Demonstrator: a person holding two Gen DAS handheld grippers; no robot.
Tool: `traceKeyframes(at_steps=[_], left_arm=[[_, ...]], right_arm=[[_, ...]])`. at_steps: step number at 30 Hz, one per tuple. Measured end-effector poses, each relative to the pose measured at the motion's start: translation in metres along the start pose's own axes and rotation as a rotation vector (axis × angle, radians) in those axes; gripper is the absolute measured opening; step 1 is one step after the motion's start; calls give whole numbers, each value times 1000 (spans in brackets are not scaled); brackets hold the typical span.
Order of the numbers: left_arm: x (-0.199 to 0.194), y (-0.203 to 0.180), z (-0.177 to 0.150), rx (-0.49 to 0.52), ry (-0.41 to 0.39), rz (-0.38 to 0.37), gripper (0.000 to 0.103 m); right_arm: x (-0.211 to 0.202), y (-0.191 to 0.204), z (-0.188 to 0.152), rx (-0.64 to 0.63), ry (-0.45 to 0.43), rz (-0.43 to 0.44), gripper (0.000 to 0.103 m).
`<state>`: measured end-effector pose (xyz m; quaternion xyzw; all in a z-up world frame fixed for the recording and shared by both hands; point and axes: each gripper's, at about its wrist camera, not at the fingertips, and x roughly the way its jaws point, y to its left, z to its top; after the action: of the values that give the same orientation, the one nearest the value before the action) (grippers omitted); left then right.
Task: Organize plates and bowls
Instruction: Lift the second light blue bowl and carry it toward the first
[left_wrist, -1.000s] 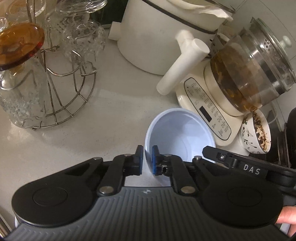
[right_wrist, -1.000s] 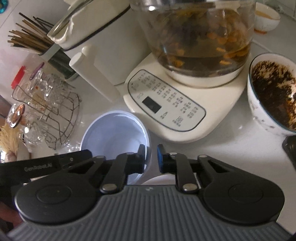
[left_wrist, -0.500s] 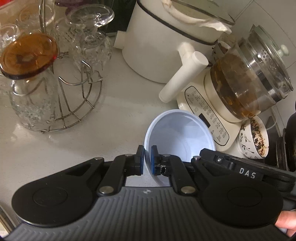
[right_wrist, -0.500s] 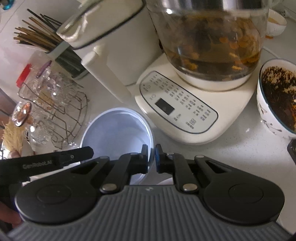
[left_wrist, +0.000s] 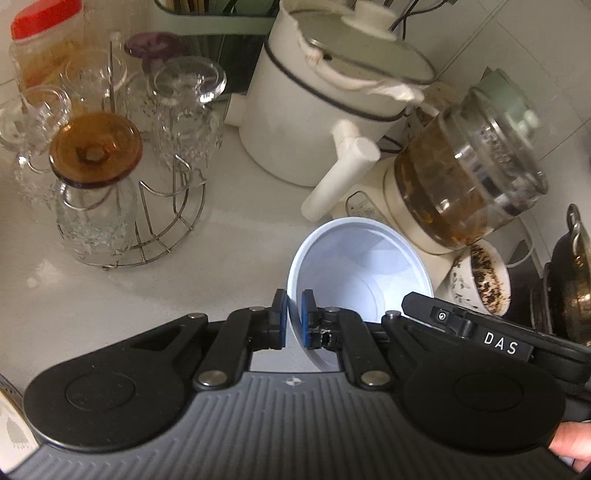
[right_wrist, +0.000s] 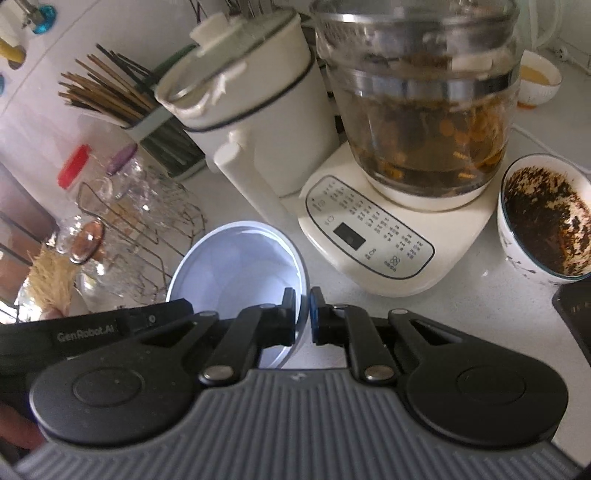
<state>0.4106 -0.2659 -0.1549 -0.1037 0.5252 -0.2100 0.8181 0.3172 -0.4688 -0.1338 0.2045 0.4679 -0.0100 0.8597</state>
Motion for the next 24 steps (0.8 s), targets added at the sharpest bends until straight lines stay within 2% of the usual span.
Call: traceKeyframes(at_steps=[14,24], left_arm=[[-56,-10,-11,-15,-64,-18,9],[-74,-4,-18,-17,-98,-31,9]], right_arm=[[-44,18,-5,-39,-57,30,10],[-58,28,-11,-64,-75,57,11]])
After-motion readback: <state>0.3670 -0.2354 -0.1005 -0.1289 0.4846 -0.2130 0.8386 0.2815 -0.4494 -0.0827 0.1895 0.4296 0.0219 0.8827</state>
